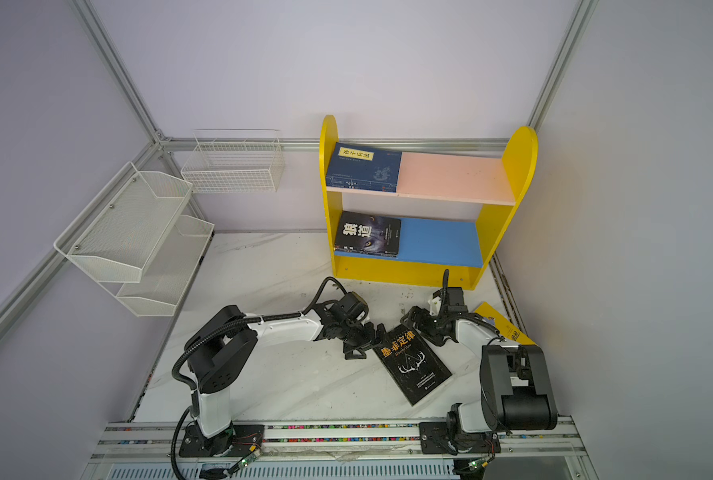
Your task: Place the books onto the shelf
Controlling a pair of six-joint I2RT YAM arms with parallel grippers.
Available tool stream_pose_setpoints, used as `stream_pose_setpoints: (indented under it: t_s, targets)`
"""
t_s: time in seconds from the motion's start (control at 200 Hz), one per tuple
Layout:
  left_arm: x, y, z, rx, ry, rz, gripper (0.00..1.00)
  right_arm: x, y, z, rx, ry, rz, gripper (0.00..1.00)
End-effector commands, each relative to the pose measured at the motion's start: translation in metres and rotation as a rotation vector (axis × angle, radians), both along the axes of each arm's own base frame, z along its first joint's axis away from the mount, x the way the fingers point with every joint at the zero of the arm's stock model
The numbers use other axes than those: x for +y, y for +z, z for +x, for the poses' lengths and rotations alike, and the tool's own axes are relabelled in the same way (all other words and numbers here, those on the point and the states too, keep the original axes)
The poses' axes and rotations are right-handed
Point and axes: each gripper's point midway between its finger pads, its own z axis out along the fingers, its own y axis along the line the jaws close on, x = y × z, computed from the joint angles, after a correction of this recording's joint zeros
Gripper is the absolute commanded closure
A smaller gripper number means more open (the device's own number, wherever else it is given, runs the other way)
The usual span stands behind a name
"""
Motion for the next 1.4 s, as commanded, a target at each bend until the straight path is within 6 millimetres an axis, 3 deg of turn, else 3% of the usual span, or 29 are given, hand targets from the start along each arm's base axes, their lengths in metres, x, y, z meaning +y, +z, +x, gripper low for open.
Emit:
stream_pose_setpoints:
  t_s: [0.0, 0.11, 0.245, 0.385, 0.475, 0.59, 0.68, 0.775, 0.985, 1.285, 1.395]
  targets:
    - [-0.03, 0.016, 0.005, 0.008, -0.055, -0.063, 0.0, -0.004, -0.039, -0.038, 0.173, -0.005, -0.04, 0.09]
    - [-0.047, 0.025, 0.023, -0.034, -0.039, -0.139, 0.0, 0.001, -0.042, -0.04, 0.186, -0.011, -0.008, 0.1]
    - [-0.063, 0.047, 0.077, -0.117, 0.107, -0.288, 0.0, 0.016, -0.042, -0.04, 0.201, -0.022, 0.087, 0.1]
    - [-0.076, 0.087, 0.124, -0.239, 0.233, -0.487, 0.0, 0.029, -0.035, -0.031, 0.189, -0.062, 0.161, 0.1]
    - [-0.068, 0.108, 0.14, -0.295, 0.261, -0.554, 0.0, 0.035, -0.025, -0.02, 0.168, -0.087, 0.191, 0.1]
    - [-0.032, 0.102, 0.155, -0.341, 0.314, -0.444, 0.0, 0.027, -0.018, -0.006, 0.137, -0.109, 0.122, 0.1]
    - [-0.006, 0.095, 0.154, -0.372, 0.328, -0.36, 0.0, 0.019, -0.019, -0.002, 0.135, -0.108, 0.062, 0.1]
    - [0.006, 0.085, 0.145, -0.356, 0.3, -0.327, 0.0, 0.017, -0.023, -0.004, 0.152, -0.089, 0.029, 0.1]
    - [0.045, 0.045, 0.126, -0.312, 0.267, -0.067, 0.02, 0.004, -0.028, -0.009, 0.165, -0.1, -0.059, 0.12]
    - [0.046, 0.01, 0.095, -0.158, 0.171, -0.012, 0.05, 0.002, -0.051, -0.022, 0.236, -0.017, -0.164, 0.27]
    - [0.03, 0.01, 0.099, -0.15, 0.162, -0.103, 0.12, 0.007, -0.068, -0.028, 0.274, 0.015, -0.181, 0.47]
